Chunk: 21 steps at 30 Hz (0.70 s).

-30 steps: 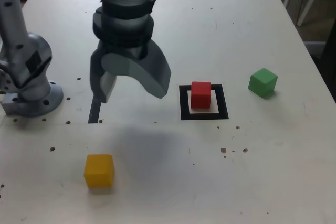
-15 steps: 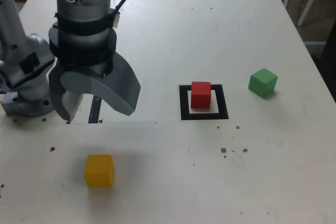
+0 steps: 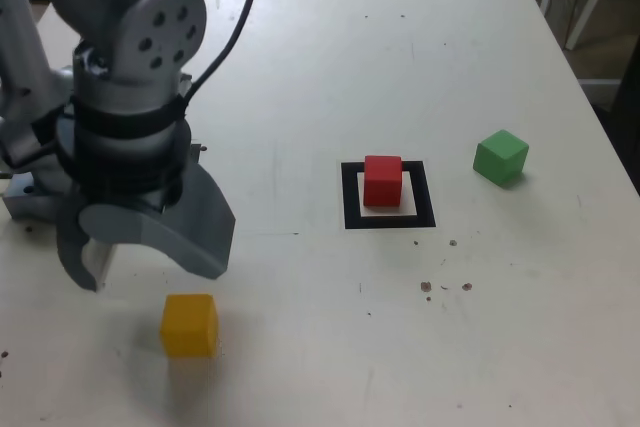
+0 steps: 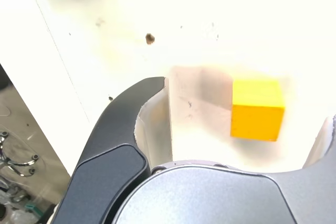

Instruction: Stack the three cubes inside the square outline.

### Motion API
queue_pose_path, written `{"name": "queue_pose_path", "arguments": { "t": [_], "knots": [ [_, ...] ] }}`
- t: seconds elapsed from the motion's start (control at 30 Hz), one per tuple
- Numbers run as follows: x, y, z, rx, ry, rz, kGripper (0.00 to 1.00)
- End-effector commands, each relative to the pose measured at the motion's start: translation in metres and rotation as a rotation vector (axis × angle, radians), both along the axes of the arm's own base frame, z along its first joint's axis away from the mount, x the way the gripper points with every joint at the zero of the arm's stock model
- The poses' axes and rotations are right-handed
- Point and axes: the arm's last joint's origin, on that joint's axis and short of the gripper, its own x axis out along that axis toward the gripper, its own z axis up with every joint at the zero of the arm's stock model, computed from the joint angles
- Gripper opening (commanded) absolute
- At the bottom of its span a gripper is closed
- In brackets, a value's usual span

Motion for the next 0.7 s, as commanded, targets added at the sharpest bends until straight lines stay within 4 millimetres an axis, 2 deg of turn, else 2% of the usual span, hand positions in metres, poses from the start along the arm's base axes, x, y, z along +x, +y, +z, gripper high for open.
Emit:
{"name": "queue_pose_path", "arguments": {
  "t": [0.0, 0.2, 0.67],
  "knots": [
    [0.001, -0.007, -0.002, -0.006, -0.002, -0.007, 0.99],
    [0.006, -0.021, -0.013, -0.014, 0.010, -0.017, 0.99],
    [0.018, -0.036, -0.038, -0.034, 0.039, -0.051, 0.97]
  ]
}}
